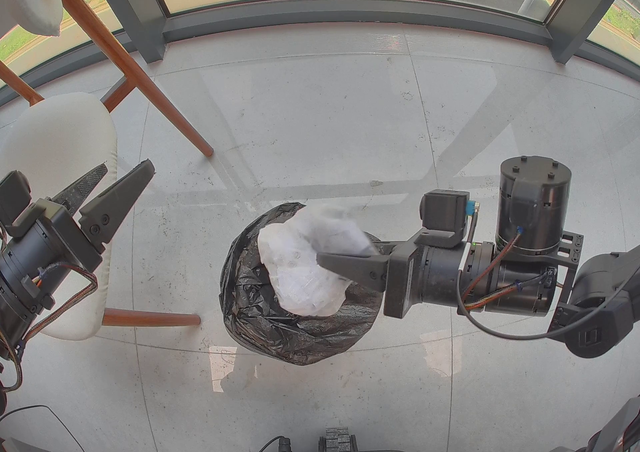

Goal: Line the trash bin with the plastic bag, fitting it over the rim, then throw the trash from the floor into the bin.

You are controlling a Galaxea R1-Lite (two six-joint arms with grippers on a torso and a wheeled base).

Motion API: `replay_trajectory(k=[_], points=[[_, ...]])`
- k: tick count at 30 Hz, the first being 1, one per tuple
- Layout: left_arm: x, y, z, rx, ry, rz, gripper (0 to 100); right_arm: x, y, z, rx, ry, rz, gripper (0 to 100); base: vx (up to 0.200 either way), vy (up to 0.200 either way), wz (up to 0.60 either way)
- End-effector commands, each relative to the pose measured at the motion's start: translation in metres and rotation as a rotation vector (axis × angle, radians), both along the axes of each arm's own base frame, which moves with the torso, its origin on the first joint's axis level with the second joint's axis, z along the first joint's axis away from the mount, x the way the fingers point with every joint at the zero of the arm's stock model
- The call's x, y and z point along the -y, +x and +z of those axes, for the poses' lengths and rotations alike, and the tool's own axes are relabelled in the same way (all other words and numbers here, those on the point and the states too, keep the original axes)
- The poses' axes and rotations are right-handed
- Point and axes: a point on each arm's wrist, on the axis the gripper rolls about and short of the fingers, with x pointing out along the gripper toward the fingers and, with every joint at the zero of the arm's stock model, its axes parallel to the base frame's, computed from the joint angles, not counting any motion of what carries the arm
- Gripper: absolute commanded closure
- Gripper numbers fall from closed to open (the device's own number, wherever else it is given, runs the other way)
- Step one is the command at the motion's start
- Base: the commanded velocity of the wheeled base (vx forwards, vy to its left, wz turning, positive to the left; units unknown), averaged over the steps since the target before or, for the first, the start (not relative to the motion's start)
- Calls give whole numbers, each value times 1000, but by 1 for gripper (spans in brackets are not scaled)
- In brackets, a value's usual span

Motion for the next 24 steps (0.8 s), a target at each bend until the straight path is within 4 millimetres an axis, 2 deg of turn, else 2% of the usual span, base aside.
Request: replay_trajectory(k=[1,3,8,9,10,11,13,16,17,19,22,24], points=[[-2,-2,1,10,-3,6,0,-3,4,-8,-14,-17,-3,0,0,0,0],[-3,-4,3,20,-7,9,0,4,5,-5,-8,-14,-30,0,0,0,0],[-12,-6,6,38,-14,60,0,43,7,12,32,11,-175,0,0,0,0],[-12,-6,6,38,-14,60,0,43,7,12,32,11,-175,0,0,0,0],[-24,-7,10,61,-22,137,0,78,11,16,42,6,-323,0,0,0,0],[-27,-7,11,66,-23,154,0,86,12,16,42,4,-361,0,0,0,0],[-39,-9,13,82,-24,234,0,128,8,15,42,-4,-527,0,0,0,0],[-50,-22,11,105,-32,299,0,176,-13,17,72,0,-697,0,0,0,0],[-51,-25,11,110,-33,305,0,180,-16,17,77,1,-712,0,0,0,0],[-55,-44,-4,104,-31,320,0,208,-39,14,118,-11,-832,0,0,0,0],[-56,-68,-33,75,-8,304,0,225,-73,15,190,-20,-921,0,0,0,0],[-57,-86,-51,78,8,303,0,230,-98,7,232,-40,-958,0,0,0,0]])
